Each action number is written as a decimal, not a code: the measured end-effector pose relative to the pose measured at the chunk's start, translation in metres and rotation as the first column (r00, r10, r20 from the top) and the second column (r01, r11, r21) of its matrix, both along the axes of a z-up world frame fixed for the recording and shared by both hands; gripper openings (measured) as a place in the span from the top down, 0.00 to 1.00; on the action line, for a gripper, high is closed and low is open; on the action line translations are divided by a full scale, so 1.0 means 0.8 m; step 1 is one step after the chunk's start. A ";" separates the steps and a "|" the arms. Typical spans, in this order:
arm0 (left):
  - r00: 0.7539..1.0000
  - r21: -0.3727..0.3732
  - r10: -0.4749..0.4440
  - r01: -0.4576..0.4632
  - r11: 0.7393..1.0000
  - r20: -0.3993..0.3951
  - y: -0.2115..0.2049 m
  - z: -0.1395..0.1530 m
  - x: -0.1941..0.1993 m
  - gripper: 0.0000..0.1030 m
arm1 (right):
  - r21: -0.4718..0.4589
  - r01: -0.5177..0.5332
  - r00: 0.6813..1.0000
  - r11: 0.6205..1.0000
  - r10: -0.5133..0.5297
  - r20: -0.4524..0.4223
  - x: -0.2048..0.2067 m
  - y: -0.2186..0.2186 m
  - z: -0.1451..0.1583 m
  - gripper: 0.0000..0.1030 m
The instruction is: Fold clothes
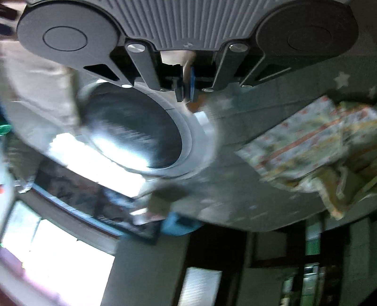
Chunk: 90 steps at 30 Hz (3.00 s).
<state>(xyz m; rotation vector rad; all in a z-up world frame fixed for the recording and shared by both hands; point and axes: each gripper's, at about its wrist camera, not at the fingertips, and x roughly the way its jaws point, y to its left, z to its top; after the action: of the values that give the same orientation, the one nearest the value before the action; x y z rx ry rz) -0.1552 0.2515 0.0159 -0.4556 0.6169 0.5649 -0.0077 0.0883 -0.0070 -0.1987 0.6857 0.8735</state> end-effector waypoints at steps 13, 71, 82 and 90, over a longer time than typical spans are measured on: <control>0.841 0.000 -0.482 0.497 0.868 0.244 -0.165 0.081 0.063 0.95 | 0.082 0.241 0.970 0.967 -0.240 -0.025 0.004 -0.095 0.008 0.61; 0.775 -0.080 -0.631 0.628 0.774 -0.022 -0.177 -0.045 0.121 0.84 | -0.260 0.265 0.964 0.929 -0.263 0.040 0.044 -0.062 -0.023 0.62; 0.750 -0.021 -0.659 0.659 0.751 -0.058 -0.193 -0.041 0.115 0.75 | -0.271 0.266 0.964 0.925 -0.261 0.053 0.040 -0.064 -0.022 0.57; 0.740 -0.014 -0.668 0.670 0.743 -0.076 -0.197 -0.043 0.116 0.71 | -0.276 0.269 0.963 0.923 -0.262 0.061 0.040 -0.066 -0.021 0.52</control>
<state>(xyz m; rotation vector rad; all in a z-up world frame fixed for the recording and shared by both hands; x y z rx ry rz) -0.0623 0.0936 -0.0184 -0.1672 0.7972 -0.1124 0.0240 0.0358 -0.0238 -0.3615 0.7945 0.5096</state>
